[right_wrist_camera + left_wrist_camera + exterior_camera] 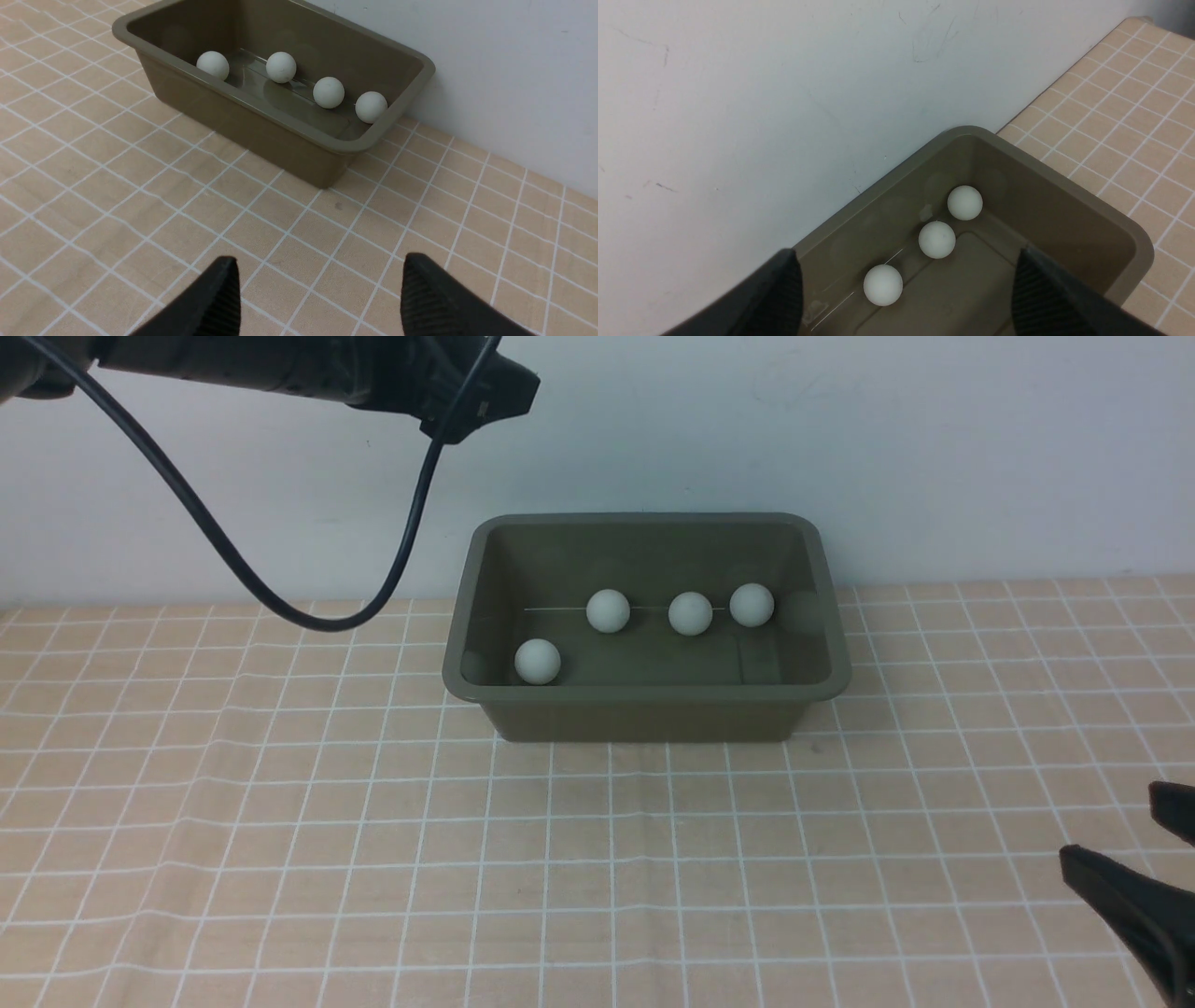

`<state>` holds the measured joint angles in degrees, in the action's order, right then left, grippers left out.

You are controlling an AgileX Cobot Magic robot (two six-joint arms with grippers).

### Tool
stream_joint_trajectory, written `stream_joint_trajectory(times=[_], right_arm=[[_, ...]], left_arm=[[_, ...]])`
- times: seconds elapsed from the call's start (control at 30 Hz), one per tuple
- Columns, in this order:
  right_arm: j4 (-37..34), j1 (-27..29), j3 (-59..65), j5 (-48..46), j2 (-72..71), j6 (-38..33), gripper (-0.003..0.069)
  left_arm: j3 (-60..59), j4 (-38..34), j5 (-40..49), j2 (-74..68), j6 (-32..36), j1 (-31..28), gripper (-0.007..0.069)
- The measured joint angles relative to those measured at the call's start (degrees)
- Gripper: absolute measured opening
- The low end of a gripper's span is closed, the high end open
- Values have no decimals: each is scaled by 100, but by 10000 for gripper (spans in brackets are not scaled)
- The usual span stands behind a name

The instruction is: Put the table tennis balls into the box on the light coffee tablecloth.

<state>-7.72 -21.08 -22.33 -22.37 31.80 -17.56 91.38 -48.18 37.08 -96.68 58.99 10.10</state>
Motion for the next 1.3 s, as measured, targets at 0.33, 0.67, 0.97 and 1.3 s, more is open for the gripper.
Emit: stream_joint_trajectory(times=[0.33,0.67,0.97,1.3], right_arm=[[-62,7,116,-162,-387,0,428],[-283,1701,748,-478,-1942,-12,428],[-571,1935,1578,-523,-2825,-12,428],[-575,1941,2271,-560,-3238,-12,428]], left_arm=[[0,-40,0,0,0,0,512],[0,-189,33,0,0,0,512],[0,-359,149,0,0,0,512],[0,-359,266,0,11,0,511]])
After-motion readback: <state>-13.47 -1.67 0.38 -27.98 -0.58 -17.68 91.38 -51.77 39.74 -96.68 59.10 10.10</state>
